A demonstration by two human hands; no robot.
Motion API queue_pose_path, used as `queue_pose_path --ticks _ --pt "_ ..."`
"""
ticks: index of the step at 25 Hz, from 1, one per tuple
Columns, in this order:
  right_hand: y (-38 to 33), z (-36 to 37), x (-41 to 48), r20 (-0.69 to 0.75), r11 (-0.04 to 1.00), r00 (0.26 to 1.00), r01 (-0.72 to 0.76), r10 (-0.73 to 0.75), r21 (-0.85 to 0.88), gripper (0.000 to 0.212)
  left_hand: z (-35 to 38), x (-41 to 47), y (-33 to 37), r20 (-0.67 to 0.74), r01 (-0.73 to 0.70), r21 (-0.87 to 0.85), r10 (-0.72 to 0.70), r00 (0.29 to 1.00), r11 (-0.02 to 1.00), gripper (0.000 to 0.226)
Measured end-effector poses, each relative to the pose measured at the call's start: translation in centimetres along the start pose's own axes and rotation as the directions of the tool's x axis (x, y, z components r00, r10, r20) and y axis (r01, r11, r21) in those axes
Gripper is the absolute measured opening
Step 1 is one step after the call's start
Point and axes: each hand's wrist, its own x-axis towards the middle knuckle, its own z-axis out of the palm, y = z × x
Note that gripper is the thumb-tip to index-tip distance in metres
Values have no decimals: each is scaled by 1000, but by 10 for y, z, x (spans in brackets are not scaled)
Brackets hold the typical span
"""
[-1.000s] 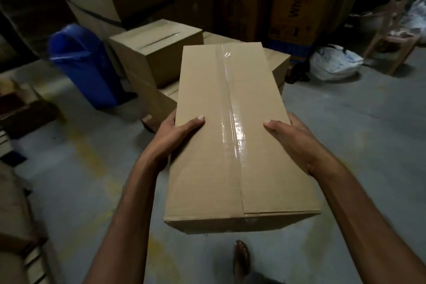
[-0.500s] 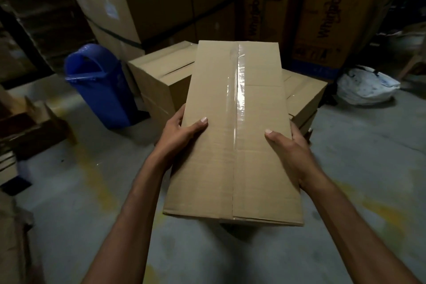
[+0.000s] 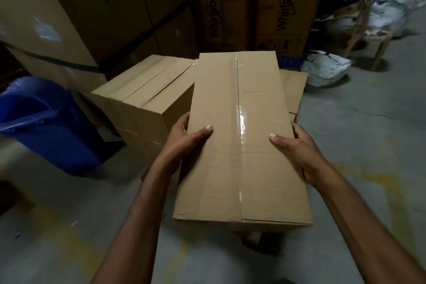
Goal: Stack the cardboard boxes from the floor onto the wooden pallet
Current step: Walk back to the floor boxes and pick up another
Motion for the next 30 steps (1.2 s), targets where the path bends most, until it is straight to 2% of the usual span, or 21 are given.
queue_pose_path --ticks 2,5,8,13,16,21,23,26,30 --pt "0 14 20 -49 999 998 -33 34 11 54 -15 36 1 52 38 36 -40 998 999 67" --pt "0 27 61 -97 997 993 -73 74 9 53 -26 94 2 144 74 76 -85 986 994 50" --pt "4 41 108 -118 996 989 -90 89 3 56 -33 150 0 176 84 114 -104 979 990 39" --pt "15 80 171 -161 993 980 -116 116 14 51 -55 242 -15 165 13 198 -47 985 980 56" --pt "23 104 200 -213 993 970 -115 118 28 50 -70 290 -25 196 -7 244 -42 980 970 56" --pt "33 142 252 -311 994 944 -112 109 7 51 -87 375 -40 248 -32 305 -47 968 952 29" --pt "38 157 273 -353 993 929 -119 107 -14 52 -92 405 -46 266 -48 303 -36 963 952 35" --pt "41 175 301 -375 992 919 -126 120 10 47 -100 443 -57 280 -54 331 -44 959 942 74" --pt "48 192 324 -416 988 897 -150 150 32 46 -105 484 -77 264 -40 367 -63 962 929 97"
